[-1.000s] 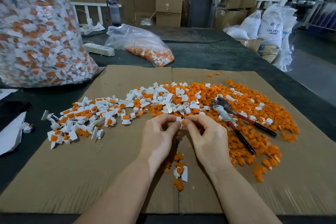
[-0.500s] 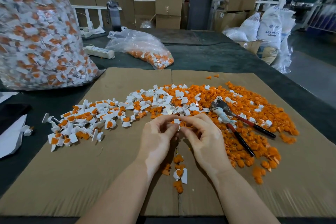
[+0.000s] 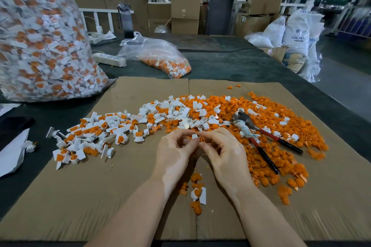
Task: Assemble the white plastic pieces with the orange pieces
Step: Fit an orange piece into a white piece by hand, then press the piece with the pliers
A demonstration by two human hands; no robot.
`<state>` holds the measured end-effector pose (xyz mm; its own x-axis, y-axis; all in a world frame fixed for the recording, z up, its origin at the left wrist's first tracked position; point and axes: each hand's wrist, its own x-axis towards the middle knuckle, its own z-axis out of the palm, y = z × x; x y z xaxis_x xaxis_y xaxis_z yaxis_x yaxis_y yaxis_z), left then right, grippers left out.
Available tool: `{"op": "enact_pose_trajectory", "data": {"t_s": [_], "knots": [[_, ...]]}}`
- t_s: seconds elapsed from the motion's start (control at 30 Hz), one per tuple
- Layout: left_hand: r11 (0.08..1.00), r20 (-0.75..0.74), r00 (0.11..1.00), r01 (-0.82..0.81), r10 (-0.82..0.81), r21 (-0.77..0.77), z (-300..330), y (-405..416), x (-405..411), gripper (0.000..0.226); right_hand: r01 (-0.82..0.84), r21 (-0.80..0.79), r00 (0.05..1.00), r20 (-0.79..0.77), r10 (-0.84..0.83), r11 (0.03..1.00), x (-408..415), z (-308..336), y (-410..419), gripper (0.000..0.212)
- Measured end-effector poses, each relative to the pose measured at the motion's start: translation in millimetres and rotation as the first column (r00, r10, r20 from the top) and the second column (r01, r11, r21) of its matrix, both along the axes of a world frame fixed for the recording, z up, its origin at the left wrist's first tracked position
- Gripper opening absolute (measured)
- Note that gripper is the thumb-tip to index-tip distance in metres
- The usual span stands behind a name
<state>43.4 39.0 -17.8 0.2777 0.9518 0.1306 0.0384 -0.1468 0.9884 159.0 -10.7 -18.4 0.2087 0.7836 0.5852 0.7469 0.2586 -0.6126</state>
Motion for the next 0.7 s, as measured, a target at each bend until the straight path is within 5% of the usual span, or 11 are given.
{"op": "enact_pose_trajectory", "data": {"t_s": [0.2,0.33,0.43,0.5,0.7], "knots": [[0.999,0.016,1.0,0.004,-0.004,-0.04,1.4,3.1,1.5,0.01,0.266,-0.09,0.96,0.114,-0.256,0.96,16.6,9.1,-2.5,0.034],[0.999,-0.004,1.0,0.0,0.0,-0.036,0.7,5.9,3.6,0.008,0.599,-0.348,0.799,0.314,-0.512,0.721,49.7,23.0,-4.4,0.05],[0.999,0.003,1.0,0.004,-0.004,-0.041,-0.1,6.1,4.0,0.007,0.66,-0.58,0.748,0.455,-0.483,0.477,73.2,29.4,-4.6,0.058],[0.999,0.007,1.0,0.005,-0.005,-0.05,-0.4,6.5,4.1,0.008,0.62,-0.676,0.777,0.46,-0.429,0.398,82.3,30.7,-2.0,0.063],[0.997,0.012,1.0,-0.004,0.005,-0.075,1.2,7.2,4.6,0.009,0.651,-0.645,0.757,0.509,-0.41,0.4,84.5,30.2,4.7,0.056]]}}
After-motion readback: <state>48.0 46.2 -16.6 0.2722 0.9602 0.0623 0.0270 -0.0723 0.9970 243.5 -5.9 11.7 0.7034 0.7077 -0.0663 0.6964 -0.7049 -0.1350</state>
